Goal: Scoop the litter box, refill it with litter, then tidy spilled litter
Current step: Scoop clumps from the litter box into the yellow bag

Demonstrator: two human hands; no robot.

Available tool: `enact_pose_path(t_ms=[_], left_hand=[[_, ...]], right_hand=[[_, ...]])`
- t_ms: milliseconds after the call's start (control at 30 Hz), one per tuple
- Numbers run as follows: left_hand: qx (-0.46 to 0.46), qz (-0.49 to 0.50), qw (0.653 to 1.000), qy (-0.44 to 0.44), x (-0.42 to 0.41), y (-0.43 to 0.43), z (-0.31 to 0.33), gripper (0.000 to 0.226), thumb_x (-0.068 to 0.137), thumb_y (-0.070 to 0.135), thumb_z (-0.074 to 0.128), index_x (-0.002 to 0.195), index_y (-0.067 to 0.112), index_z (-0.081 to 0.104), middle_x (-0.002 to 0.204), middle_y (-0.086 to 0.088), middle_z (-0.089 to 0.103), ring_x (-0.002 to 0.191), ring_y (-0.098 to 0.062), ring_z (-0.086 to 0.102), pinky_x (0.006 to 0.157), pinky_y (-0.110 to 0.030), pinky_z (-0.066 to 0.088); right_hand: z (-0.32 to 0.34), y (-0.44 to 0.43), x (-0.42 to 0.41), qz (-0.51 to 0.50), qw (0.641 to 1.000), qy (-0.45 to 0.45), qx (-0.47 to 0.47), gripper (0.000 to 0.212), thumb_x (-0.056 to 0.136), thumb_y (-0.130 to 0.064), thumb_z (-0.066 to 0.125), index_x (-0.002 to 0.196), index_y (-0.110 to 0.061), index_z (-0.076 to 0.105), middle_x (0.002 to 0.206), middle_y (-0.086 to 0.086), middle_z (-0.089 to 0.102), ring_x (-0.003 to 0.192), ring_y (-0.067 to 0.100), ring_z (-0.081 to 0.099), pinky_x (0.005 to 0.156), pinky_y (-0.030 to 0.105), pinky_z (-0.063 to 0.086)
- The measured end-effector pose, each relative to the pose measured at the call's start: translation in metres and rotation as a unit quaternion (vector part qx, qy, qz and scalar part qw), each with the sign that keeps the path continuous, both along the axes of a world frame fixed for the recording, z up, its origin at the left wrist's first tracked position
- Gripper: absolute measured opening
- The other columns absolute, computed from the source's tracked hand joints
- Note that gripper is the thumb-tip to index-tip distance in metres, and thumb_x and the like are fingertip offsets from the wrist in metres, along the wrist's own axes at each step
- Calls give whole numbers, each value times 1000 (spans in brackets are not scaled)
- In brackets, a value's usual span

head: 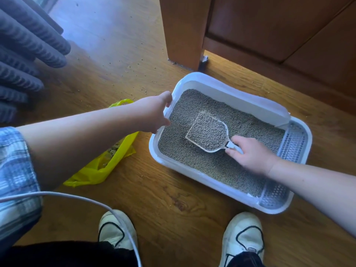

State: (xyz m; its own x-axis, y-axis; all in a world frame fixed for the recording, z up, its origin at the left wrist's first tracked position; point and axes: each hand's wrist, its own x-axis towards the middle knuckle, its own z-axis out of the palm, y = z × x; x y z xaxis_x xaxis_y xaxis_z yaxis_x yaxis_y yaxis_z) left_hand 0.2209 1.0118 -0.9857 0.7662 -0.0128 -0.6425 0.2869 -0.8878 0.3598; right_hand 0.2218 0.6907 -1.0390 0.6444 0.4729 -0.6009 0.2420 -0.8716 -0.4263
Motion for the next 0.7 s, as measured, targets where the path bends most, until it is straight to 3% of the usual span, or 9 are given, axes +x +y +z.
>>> enact_pose_path(t_ms=[200, 500, 700], left_hand=[[4, 0, 1000, 3, 0, -1, 2, 37, 88, 21, 69, 108, 24, 38, 90, -11, 70, 58, -27, 71, 59, -48, 60], [14, -6, 1000, -2, 1, -2, 1, 37, 87, 22, 69, 108, 24, 37, 90, -10, 69, 59, -26, 70, 63, -46, 60], [17, -14, 1000, -6, 0, -1, -1, 38, 88, 23, 69, 108, 24, 37, 90, -9, 69, 59, -26, 69, 64, -45, 59]], right_hand=[[2, -1, 1, -1, 1000, 8, 15, 28, 98, -41, 54, 79, -23, 44, 74, -4, 57, 70, 20, 56, 65, 36, 44], [4, -4, 4, 19, 1000, -11, 16, 28, 96, -46, 53, 83, -22, 46, 74, -1, 59, 70, 23, 58, 69, 44, 50], [9, 1, 11, 22, 1000, -13, 12, 29, 97, -45, 52, 77, -26, 42, 72, -6, 57, 67, 17, 57, 63, 37, 45]])
